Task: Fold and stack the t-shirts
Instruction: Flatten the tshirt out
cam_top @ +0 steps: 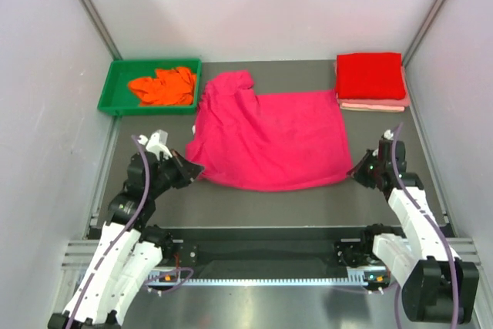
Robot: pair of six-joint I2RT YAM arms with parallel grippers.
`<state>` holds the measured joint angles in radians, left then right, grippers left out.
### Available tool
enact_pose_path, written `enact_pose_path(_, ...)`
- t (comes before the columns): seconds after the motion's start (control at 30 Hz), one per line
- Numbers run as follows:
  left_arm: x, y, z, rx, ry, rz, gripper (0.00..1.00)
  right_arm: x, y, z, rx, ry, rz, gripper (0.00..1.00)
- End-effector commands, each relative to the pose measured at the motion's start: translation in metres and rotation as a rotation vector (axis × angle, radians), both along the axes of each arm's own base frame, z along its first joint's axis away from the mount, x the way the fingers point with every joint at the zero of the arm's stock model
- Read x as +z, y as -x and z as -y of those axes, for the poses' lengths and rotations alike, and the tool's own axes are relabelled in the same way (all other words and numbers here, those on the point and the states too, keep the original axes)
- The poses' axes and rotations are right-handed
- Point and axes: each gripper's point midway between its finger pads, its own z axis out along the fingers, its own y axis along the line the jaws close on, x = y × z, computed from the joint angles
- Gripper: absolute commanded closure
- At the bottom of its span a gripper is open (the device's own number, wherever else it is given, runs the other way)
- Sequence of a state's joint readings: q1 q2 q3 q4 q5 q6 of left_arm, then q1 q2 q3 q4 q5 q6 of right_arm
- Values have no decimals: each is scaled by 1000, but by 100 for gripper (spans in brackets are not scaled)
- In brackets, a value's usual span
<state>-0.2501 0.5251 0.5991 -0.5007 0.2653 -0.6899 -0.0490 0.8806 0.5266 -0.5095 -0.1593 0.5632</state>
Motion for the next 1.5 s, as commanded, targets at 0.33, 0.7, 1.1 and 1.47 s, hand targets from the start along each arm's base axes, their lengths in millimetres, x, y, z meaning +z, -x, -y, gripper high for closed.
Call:
enact_pose_path(0.33, -57, 12, 2, 28, -2, -303, 100, 5, 41, 33, -285, 61, 18, 100)
enact_pose_path(0.7, -31, 15, -4, 36, -53, -251, 100, 30, 44, 22, -228, 20, 100, 100)
enact_pose_path(1.1, 216, -44, 1, -25, -125, 331, 100, 293, 21, 31, -161, 132, 665, 100)
enact_pose_path(1.47, 310, -37, -5, -34, -176, 531, 100, 375, 35, 53, -252, 233, 807, 100)
